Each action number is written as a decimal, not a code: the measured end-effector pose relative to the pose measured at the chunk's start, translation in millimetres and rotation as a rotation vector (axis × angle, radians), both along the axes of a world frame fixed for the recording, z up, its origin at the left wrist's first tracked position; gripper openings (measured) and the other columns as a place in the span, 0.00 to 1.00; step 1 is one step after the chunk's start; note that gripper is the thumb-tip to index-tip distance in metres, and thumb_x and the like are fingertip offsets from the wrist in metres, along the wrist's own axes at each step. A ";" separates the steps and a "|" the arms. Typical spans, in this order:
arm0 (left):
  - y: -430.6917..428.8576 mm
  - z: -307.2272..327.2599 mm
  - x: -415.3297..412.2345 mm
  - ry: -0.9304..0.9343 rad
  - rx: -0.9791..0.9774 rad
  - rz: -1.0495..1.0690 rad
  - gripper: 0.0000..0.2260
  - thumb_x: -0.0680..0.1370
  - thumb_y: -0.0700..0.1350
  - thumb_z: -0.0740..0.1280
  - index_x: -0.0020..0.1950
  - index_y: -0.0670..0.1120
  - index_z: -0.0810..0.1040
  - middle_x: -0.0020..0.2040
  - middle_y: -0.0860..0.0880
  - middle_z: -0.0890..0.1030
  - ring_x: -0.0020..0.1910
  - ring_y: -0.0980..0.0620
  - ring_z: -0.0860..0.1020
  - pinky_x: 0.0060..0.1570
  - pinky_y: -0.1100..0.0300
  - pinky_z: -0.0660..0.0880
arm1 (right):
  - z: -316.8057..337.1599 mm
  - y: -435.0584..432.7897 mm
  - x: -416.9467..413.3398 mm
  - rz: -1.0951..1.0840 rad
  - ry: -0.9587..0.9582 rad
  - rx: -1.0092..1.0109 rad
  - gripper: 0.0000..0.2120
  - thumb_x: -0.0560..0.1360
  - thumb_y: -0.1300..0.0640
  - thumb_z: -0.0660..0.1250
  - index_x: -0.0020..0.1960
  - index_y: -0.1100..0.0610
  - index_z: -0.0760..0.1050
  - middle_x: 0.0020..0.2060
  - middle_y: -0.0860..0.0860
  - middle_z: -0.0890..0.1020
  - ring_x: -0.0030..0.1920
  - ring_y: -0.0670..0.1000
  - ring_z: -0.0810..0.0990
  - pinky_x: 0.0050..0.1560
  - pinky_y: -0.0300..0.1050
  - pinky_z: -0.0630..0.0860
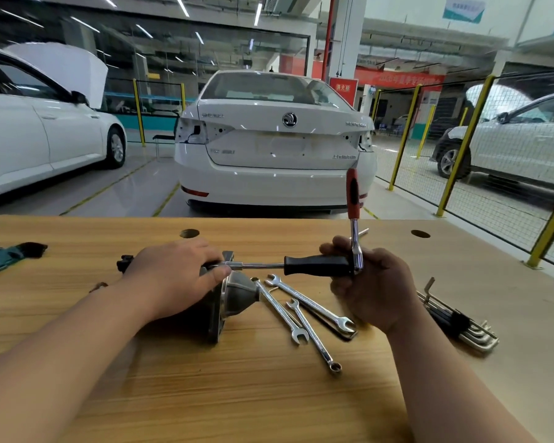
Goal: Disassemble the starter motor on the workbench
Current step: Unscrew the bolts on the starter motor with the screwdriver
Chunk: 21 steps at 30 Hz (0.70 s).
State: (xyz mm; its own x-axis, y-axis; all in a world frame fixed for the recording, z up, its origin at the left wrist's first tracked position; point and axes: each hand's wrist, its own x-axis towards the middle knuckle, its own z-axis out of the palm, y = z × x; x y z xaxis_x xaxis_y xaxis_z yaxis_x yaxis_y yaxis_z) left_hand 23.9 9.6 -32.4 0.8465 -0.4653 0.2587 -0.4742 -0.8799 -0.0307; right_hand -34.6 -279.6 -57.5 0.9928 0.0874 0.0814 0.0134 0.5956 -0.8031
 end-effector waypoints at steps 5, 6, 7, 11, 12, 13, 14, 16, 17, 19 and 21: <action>-2.2 2.3 -0.1 0.023 0.036 0.024 0.17 0.78 0.66 0.48 0.59 0.64 0.70 0.53 0.65 0.70 0.48 0.62 0.68 0.34 0.62 0.66 | -12.3 -6.1 -0.5 0.104 -0.043 0.117 0.11 0.66 0.55 0.68 0.46 0.56 0.83 0.49 0.54 0.83 0.32 0.49 0.71 0.34 0.40 0.71; -2.6 2.4 -0.5 0.025 0.039 0.030 0.17 0.78 0.66 0.49 0.60 0.64 0.70 0.53 0.66 0.70 0.48 0.62 0.68 0.35 0.62 0.66 | -13.7 -5.8 -0.9 0.104 -0.029 0.120 0.11 0.66 0.56 0.67 0.46 0.57 0.83 0.50 0.54 0.83 0.32 0.49 0.70 0.33 0.40 0.71; -3.2 2.1 -0.8 0.027 0.037 0.036 0.18 0.78 0.66 0.49 0.61 0.64 0.71 0.53 0.66 0.70 0.48 0.62 0.68 0.35 0.62 0.66 | -14.7 -5.2 -1.1 0.101 -0.016 0.124 0.11 0.66 0.56 0.67 0.45 0.57 0.83 0.49 0.54 0.83 0.31 0.49 0.70 0.33 0.40 0.71; -3.1 1.8 -1.4 0.025 0.038 0.050 0.20 0.77 0.66 0.48 0.62 0.63 0.71 0.56 0.65 0.72 0.51 0.62 0.69 0.39 0.60 0.69 | -16.2 0.1 -0.7 0.079 0.035 0.172 0.11 0.69 0.56 0.62 0.43 0.56 0.82 0.47 0.53 0.83 0.28 0.49 0.70 0.30 0.39 0.71; -3.3 1.6 -1.5 0.025 0.036 0.051 0.20 0.77 0.66 0.48 0.62 0.63 0.71 0.57 0.65 0.72 0.51 0.61 0.69 0.39 0.60 0.69 | -16.5 0.8 -1.0 0.086 0.038 0.186 0.11 0.70 0.56 0.62 0.43 0.56 0.83 0.47 0.52 0.83 0.28 0.49 0.70 0.30 0.39 0.71; -3.8 1.7 -1.5 0.024 0.034 0.053 0.20 0.77 0.66 0.48 0.62 0.63 0.71 0.57 0.65 0.72 0.52 0.61 0.70 0.39 0.60 0.69 | -16.4 1.2 -1.8 0.098 0.036 0.201 0.11 0.70 0.55 0.62 0.44 0.55 0.83 0.47 0.52 0.83 0.28 0.49 0.70 0.30 0.39 0.71; -3.9 1.4 -2.1 0.024 0.031 0.054 0.20 0.77 0.66 0.48 0.62 0.63 0.71 0.57 0.65 0.72 0.52 0.61 0.69 0.38 0.60 0.68 | -16.9 0.9 -3.1 0.114 0.032 0.213 0.11 0.70 0.55 0.62 0.44 0.55 0.83 0.47 0.51 0.83 0.29 0.48 0.71 0.31 0.40 0.71; -3.8 1.1 -2.5 0.025 0.031 0.058 0.20 0.77 0.66 0.48 0.63 0.63 0.71 0.57 0.65 0.72 0.52 0.61 0.69 0.37 0.60 0.67 | -17.3 -0.5 -3.5 0.142 0.024 0.220 0.12 0.73 0.55 0.62 0.45 0.55 0.83 0.48 0.51 0.83 0.29 0.48 0.71 0.31 0.40 0.73; -3.5 1.3 -2.7 0.028 0.030 0.061 0.20 0.77 0.66 0.48 0.62 0.63 0.71 0.57 0.65 0.72 0.52 0.61 0.69 0.36 0.60 0.67 | -17.6 -1.0 -3.7 0.148 0.030 0.220 0.12 0.74 0.55 0.61 0.46 0.55 0.83 0.49 0.51 0.83 0.30 0.48 0.71 0.31 0.40 0.73; -3.0 1.3 -2.7 0.036 0.021 0.061 0.20 0.77 0.66 0.48 0.62 0.63 0.71 0.56 0.65 0.71 0.51 0.61 0.69 0.36 0.60 0.66 | -19.3 -3.2 -3.4 0.151 0.052 0.221 0.14 0.76 0.55 0.58 0.48 0.56 0.82 0.50 0.51 0.83 0.30 0.48 0.71 0.32 0.41 0.75; -2.6 0.6 -2.9 0.031 0.021 0.058 0.20 0.76 0.67 0.47 0.60 0.63 0.72 0.55 0.65 0.71 0.50 0.61 0.68 0.36 0.59 0.66 | -20.8 -4.7 -4.3 0.154 0.073 0.233 0.15 0.77 0.55 0.56 0.50 0.57 0.81 0.51 0.51 0.83 0.30 0.49 0.71 0.32 0.42 0.76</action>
